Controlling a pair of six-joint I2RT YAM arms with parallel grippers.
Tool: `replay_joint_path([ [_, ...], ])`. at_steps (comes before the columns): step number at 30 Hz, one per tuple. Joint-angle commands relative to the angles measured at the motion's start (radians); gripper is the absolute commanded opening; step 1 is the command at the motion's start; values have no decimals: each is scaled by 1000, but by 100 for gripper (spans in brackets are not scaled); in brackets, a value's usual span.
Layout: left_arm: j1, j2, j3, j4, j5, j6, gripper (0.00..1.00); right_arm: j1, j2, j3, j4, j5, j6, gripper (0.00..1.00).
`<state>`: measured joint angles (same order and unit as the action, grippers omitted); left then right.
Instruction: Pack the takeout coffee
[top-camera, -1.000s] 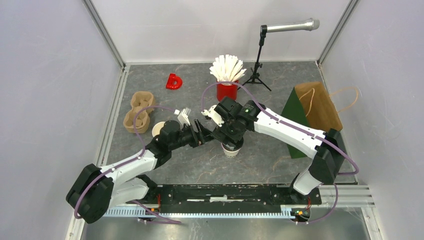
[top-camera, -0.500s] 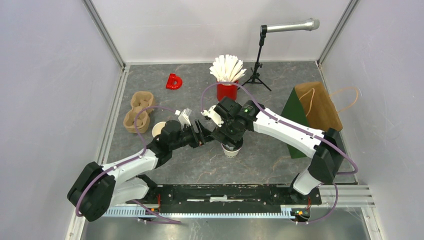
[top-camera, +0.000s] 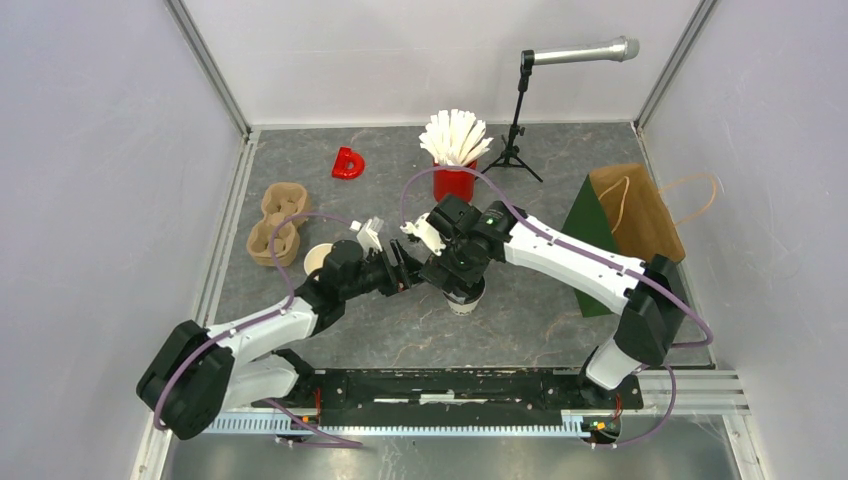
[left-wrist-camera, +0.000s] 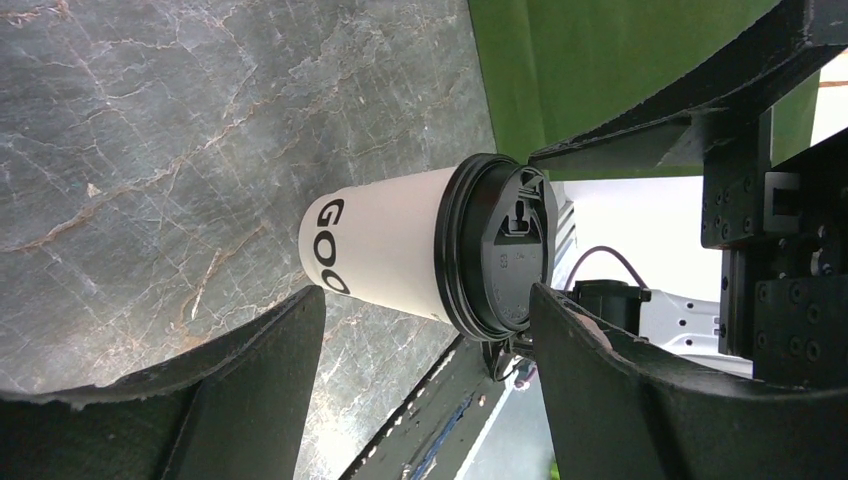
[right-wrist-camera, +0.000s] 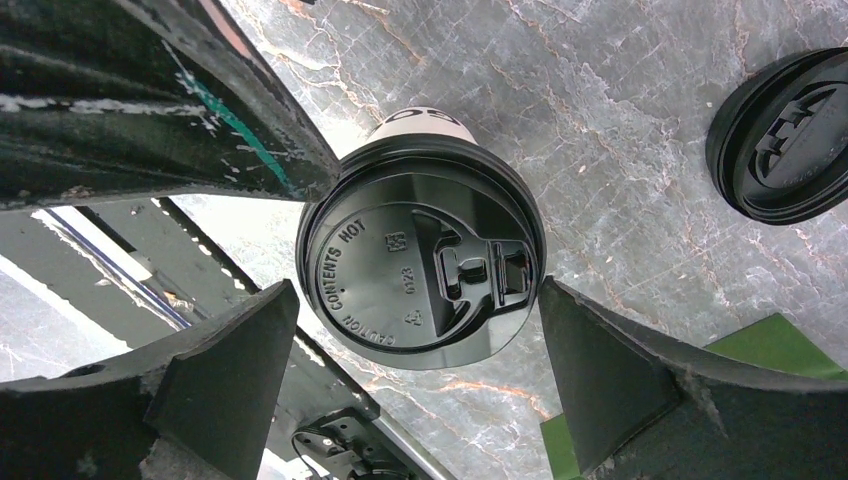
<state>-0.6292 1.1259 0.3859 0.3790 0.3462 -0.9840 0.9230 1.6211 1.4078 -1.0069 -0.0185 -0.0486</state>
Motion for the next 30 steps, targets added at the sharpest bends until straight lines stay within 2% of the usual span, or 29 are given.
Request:
replay_joint_path([
  [1,5,15,11,59,8,-6,80,8,-13,24,10,5,-7,98],
  [6,5,22,18,62,18,-2,80,7,-33,53,-12,11,-6,98],
  [13,3,42,33,69,55,18,81,-1,-139,28,19,35,29,98],
  [19,3,85,75,70,95,49,80,-78,-299,-197,245,-13,136,90],
  [24,1,124,112,57,105,90,77,-159,-426,-382,446,-58,221,76],
  [30,-20,189,170,1,116,164,70,-213,-477,-483,565,-111,260,72],
])
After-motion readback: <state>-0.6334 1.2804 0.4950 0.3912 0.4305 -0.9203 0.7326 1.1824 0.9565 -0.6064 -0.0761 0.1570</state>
